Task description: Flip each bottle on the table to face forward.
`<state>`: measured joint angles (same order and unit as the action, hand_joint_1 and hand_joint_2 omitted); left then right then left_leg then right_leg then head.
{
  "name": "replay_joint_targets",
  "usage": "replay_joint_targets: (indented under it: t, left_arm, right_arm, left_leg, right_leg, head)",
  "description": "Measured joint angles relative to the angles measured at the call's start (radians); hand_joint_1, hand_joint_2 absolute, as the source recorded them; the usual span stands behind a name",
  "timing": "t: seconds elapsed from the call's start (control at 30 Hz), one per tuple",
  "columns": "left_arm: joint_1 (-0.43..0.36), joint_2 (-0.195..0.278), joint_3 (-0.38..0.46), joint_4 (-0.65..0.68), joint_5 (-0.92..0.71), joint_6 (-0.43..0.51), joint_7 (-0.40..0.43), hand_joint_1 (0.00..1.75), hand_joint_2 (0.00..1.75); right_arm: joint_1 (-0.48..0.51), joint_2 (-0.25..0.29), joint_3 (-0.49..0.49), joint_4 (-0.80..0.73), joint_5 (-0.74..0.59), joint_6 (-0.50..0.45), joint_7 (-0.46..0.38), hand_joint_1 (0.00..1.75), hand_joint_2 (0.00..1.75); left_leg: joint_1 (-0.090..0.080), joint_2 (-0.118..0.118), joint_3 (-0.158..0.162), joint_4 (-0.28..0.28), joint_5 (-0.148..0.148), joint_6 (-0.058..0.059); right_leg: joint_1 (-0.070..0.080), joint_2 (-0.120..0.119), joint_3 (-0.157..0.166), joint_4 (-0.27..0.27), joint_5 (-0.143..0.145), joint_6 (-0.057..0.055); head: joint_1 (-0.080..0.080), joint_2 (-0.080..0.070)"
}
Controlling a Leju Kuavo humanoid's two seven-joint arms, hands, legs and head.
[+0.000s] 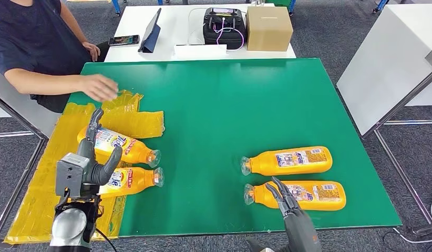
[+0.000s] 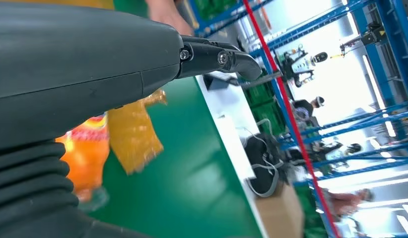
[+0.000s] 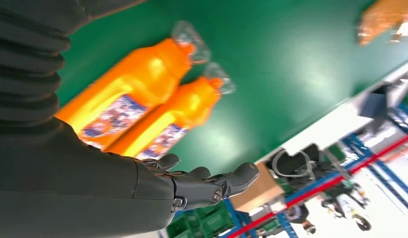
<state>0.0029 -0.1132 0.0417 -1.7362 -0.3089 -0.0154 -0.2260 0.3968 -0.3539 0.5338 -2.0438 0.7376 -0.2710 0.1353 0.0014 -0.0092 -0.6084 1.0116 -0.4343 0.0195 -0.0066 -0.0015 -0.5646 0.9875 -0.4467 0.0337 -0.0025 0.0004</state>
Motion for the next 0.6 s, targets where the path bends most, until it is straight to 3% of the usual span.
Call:
replay_joint_targets:
  t: [0.33,0.6]
  left_arm:
    - [0.136,-0.004,0.044,-0.113,0.145,-0.048,-0.018,0.0,1.75]
    - [0.174,-0.007,0.102,-0.134,0.171,-0.094,-0.028,0.0,1.75]
  right_arm:
    - [0.013,-0.089,-0.014,-0.001,0.022,0.002,0.061,0.0,1.75]
    - [0.021,-0.107,-0.133,0.0,0.023,0.093,0.035,0.0,1.75]
  left_leg:
    - [0.0,0.0,0.001,0.0,0.0,0.0]
    - [0.0,0.0,0.001,0.0,0.0,0.0]
  right_leg:
    - [0.0,0.0,0.001,0.0,0.0,0.0]
    - [0.0,0.0,0.001,0.0,0.0,0.0]
  head:
    - [0.0,0.0]
    - [0.0,0.0]
